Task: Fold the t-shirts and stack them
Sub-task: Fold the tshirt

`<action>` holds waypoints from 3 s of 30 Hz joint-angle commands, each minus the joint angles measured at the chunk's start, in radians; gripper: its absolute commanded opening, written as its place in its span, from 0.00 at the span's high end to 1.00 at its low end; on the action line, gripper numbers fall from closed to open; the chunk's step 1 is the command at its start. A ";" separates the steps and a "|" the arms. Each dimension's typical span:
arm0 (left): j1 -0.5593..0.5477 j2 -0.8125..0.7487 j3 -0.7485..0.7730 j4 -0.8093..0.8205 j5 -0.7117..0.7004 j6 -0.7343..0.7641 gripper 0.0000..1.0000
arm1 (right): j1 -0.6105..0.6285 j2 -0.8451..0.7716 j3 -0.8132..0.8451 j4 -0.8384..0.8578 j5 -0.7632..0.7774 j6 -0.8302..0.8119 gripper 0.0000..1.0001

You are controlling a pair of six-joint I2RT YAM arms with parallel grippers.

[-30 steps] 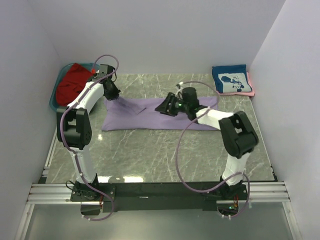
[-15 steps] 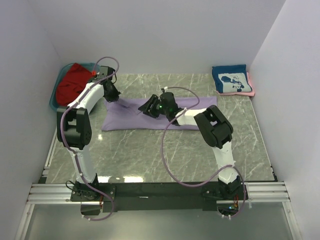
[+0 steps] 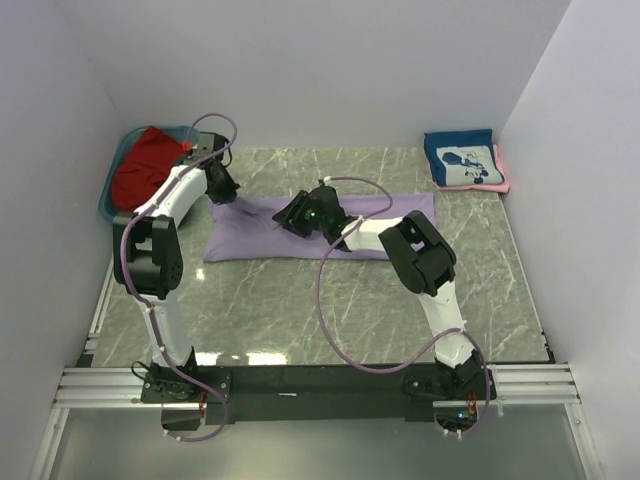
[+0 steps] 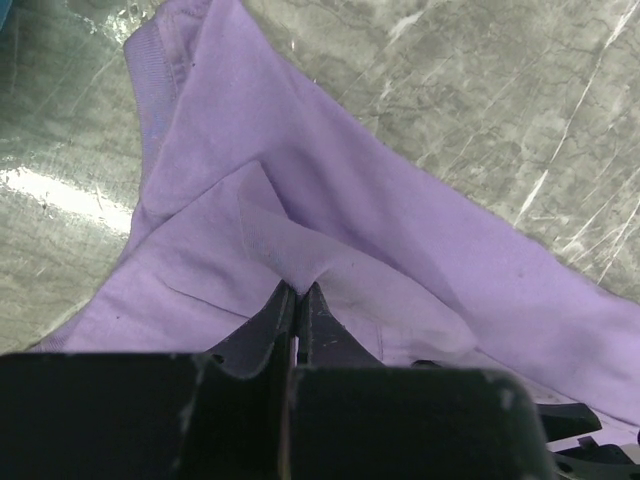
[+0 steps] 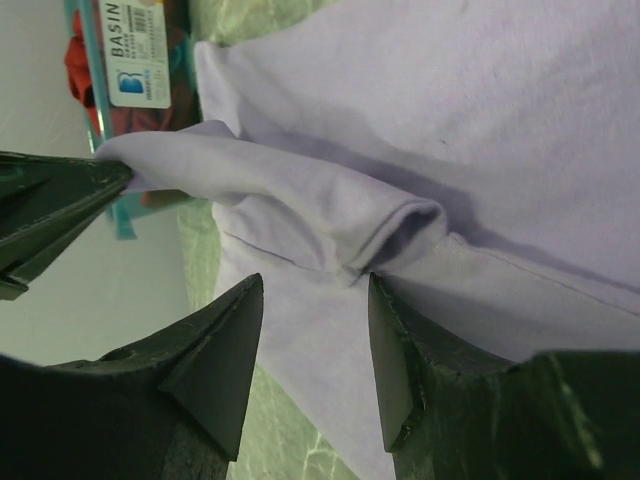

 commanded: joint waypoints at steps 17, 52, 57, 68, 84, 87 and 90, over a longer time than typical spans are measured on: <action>0.008 -0.020 0.011 0.013 0.013 0.023 0.98 | 0.017 0.084 0.111 -0.004 0.020 0.022 0.56; 0.043 -0.098 -0.068 -0.021 0.092 -0.018 0.98 | -0.055 -0.100 0.042 -0.143 -0.229 -0.157 1.00; 0.043 -0.144 -0.136 0.007 0.108 -0.034 0.98 | -0.060 -0.066 0.028 -0.128 -0.266 -0.140 1.00; 0.043 -0.155 -0.245 0.019 0.069 -0.055 0.98 | -0.066 -0.028 0.037 -0.159 -0.293 -0.157 1.00; 0.043 -0.133 -0.219 -0.084 0.052 -0.020 0.98 | -0.069 -0.019 0.056 -0.241 -0.335 -0.194 1.00; 0.043 -0.129 -0.216 -0.098 0.050 -0.015 0.97 | -0.069 -0.022 0.065 -0.258 -0.333 -0.202 1.00; 0.045 -0.126 -0.222 -0.107 0.062 -0.011 0.94 | -0.069 -0.019 0.080 -0.298 -0.344 -0.217 1.00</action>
